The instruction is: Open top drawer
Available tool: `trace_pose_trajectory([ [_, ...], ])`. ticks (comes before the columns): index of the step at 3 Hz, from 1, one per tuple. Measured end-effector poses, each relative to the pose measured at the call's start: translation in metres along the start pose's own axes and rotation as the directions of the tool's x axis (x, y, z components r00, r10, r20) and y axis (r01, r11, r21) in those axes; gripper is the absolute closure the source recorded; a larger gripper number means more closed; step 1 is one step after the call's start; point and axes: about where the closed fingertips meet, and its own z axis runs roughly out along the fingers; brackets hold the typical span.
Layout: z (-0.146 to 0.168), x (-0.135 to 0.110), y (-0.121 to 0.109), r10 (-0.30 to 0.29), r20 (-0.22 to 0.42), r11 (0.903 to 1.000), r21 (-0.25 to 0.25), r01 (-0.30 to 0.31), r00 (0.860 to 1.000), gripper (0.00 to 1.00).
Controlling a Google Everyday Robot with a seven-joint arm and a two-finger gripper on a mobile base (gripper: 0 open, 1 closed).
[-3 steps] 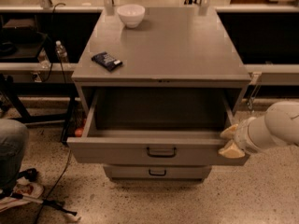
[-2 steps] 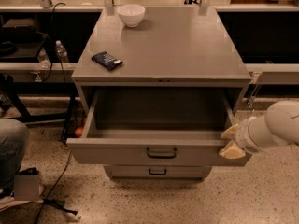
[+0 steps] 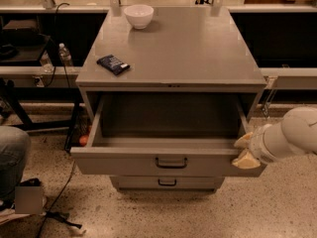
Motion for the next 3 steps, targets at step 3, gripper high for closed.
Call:
trace_pose_trajectory([
  [3, -0.0007, -0.0002, -0.0001, 0.0, 0.0, 1.0, 0.0, 0.0, 1.0, 1.0],
])
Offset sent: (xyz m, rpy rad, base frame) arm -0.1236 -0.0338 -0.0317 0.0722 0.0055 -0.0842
